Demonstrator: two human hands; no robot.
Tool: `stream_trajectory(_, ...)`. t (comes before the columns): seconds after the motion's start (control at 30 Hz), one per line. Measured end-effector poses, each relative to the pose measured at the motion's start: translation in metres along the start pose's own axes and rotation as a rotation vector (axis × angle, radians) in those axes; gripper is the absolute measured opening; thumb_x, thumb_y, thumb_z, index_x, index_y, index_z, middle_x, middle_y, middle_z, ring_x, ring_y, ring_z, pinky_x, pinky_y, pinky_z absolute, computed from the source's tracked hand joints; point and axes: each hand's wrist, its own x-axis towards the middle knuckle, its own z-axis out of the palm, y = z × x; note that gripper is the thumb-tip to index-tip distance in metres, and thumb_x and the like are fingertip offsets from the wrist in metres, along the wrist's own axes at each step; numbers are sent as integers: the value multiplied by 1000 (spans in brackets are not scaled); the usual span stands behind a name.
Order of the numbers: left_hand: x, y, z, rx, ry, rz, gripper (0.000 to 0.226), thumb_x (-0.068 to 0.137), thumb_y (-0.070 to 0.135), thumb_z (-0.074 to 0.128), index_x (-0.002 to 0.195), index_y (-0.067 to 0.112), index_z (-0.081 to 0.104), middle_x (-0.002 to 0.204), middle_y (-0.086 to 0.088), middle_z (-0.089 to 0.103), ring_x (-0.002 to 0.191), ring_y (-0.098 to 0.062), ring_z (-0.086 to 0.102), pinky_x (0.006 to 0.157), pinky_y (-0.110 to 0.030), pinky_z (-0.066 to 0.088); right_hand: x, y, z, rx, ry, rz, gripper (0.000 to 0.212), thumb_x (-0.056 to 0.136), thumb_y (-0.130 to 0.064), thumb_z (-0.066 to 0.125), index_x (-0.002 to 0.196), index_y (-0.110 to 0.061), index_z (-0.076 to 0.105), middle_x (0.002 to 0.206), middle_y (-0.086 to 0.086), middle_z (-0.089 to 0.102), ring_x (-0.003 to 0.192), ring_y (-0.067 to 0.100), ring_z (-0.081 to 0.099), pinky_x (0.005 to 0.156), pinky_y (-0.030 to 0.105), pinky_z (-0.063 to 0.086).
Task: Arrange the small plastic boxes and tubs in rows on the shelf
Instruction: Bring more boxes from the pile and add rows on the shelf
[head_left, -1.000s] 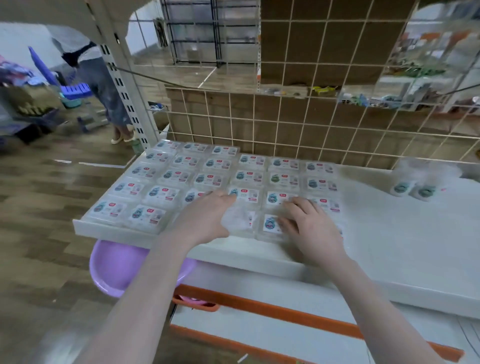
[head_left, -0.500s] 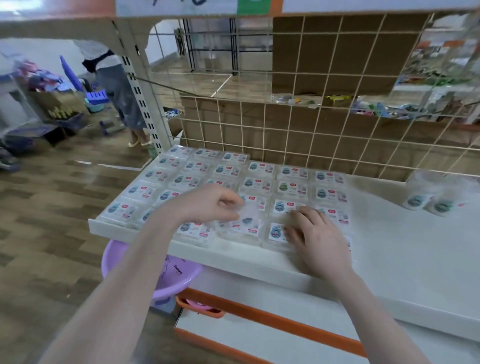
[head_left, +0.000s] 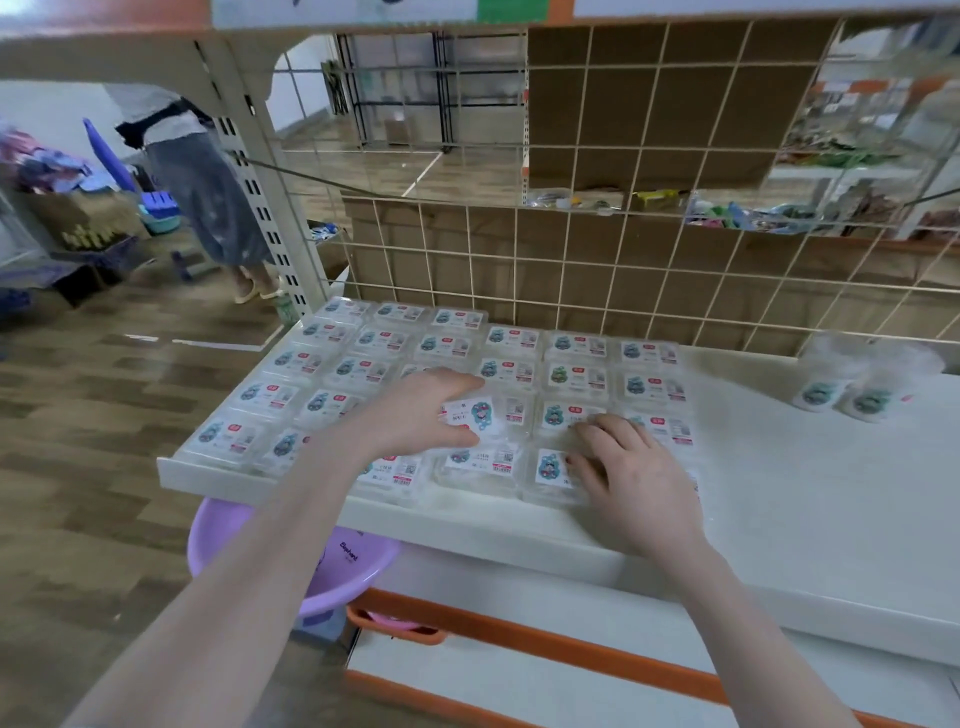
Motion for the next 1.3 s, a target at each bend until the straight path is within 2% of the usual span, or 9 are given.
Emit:
stream_trajectory(0.1, -1, -2, 4, 53, -52, -27, 71, 87, 44, 61, 147, 24, 29, 153, 1, 30, 138, -15, 30, 111, -33, 29, -1, 0, 1, -8, 12, 3, 24, 80, -21, 71, 101, -10, 68, 104, 6, 65, 92, 30, 62, 80, 36, 51)
stream_trajectory(0.23, 0, -1, 6, 172, -73, -8, 66, 89, 51, 53, 144, 18, 35, 144, -5, 41, 128, -21, 41, 102, -40, 38, 0, 0, 1, -23, 14, 2, 24, 80, -21, 72, 100, -9, 69, 104, 7, 66, 92, 30, 62, 78, 36, 52)
stream_trajectory(0.33, -2, -5, -1, 148, -122, 53, 72, 88, 50, 57, 147, 21, 28, 150, -1, 34, 135, -17, 33, 107, -28, 30, 0, 0, 1, -21, 11, -2, 23, 80, -21, 71, 101, -10, 68, 104, 6, 66, 92, 30, 62, 78, 36, 52)
stream_trajectory(0.5, 1, -13, -28, 162, -238, 212, 91, 76, 33, 76, 149, 28, 22, 154, 12, 22, 139, -6, 21, 100, -7, 12, 0, 0, 0, -23, 14, -2, 24, 81, -21, 71, 101, -10, 69, 105, 6, 66, 92, 29, 62, 78, 35, 51)
stream_trajectory(0.73, 17, -13, -30, 386, -433, 292, 97, 78, 20, 74, 150, 35, 10, 157, 17, 5, 143, -6, 11, 110, -24, 18, 0, 0, 1, -37, 26, -5, 25, 79, -21, 72, 101, -10, 69, 104, 6, 67, 92, 28, 63, 78, 34, 52)
stream_trajectory(0.9, 16, -12, -26, 386, -335, 317, 93, 77, 36, 74, 150, 31, 16, 157, 11, 15, 142, -9, 17, 111, -25, 19, 0, -1, 1, -31, 50, -7, 24, 77, -19, 75, 99, -10, 70, 102, 5, 67, 90, 27, 64, 76, 33, 52)
stream_trajectory(1.07, 5, 1, -11, 563, -127, 240, 88, 73, 72, 56, 142, 21, 35, 137, -1, 42, 123, -20, 42, 97, -34, 40, 0, 0, 2, -24, 77, -22, 23, 74, -16, 77, 95, -9, 70, 99, 5, 67, 86, 27, 65, 73, 32, 53)
stream_trajectory(1.2, -7, 12, 4, 634, -29, 145, 87, 75, 80, 39, 132, 15, 46, 127, -6, 49, 115, -23, 47, 92, -35, 41, 0, 2, 3, -22, 75, -26, 24, 75, -16, 77, 97, -8, 70, 100, 6, 67, 87, 28, 65, 75, 33, 53)
stream_trajectory(1.3, -14, 15, 9, 611, -18, 138, 87, 77, 79, 36, 133, 14, 45, 130, -5, 48, 116, -23, 46, 91, -34, 41, 1, 1, 3, -24, 67, -21, 25, 75, -17, 77, 97, -9, 70, 101, 6, 67, 87, 27, 64, 75, 33, 53)
